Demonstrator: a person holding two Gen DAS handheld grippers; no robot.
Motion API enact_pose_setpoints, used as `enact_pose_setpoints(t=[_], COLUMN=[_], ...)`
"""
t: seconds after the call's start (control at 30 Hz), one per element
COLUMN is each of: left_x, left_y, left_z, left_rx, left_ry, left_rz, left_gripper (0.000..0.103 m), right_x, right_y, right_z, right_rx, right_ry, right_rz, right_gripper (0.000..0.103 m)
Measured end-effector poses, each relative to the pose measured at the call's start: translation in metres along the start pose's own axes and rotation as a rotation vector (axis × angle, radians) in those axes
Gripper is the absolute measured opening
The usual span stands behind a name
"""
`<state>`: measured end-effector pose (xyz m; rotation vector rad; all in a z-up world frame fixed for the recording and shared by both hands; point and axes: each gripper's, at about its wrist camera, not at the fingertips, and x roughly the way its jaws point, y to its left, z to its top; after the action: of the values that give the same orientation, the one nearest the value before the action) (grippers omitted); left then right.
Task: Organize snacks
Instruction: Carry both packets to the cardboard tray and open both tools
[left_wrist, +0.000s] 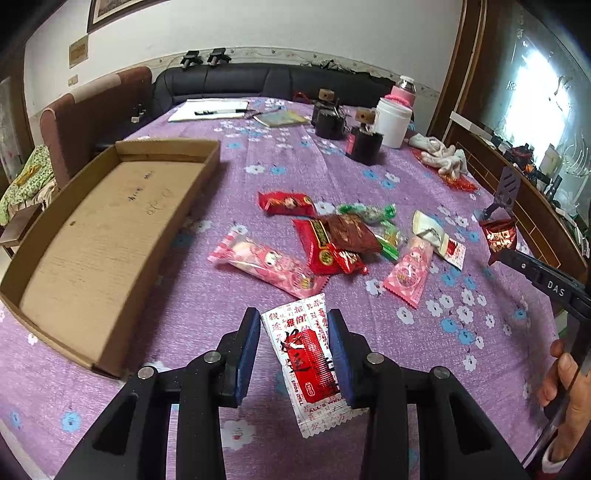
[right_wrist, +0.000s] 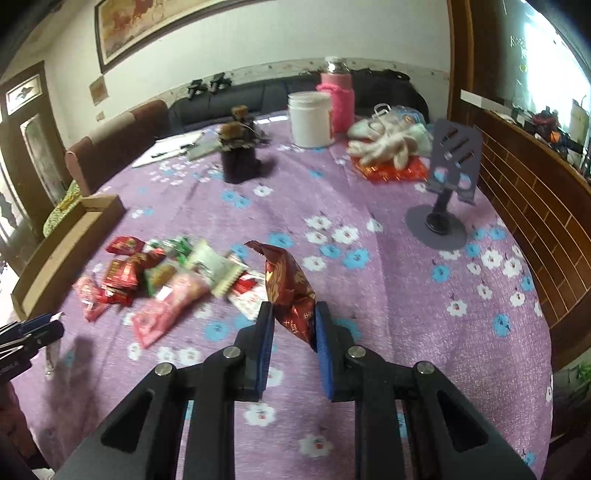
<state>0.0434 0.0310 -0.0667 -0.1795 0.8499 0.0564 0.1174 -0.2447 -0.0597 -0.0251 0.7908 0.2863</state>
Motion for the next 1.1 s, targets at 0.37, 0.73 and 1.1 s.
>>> enact_pose_setpoints(t=[0.37,0.73,1.1], left_x=[-0.021,-0.048,-0.05], left_y=[0.033,0.11,0.196], left_z=[0.008,0.016,0.036], left_rx=[-0.019,-0.12,-0.195], left_ry=[-0.051,-0.105,-0.122], left_rz=[0.088,0.191,0.31], left_gripper=[0.039,0.04,0.04], right_x=[-0.023,-0.017,0.007], right_y=[0.056,0.158,0.273], right_z=[0.018,0.027,0.03], right_rx=[-0.051,-0.151,-0.243], right_ry=[-0.045,-0.021,0.047], right_rz=[0.134,0.327,0.495], right_gripper=[0.021,0.021,0.021])
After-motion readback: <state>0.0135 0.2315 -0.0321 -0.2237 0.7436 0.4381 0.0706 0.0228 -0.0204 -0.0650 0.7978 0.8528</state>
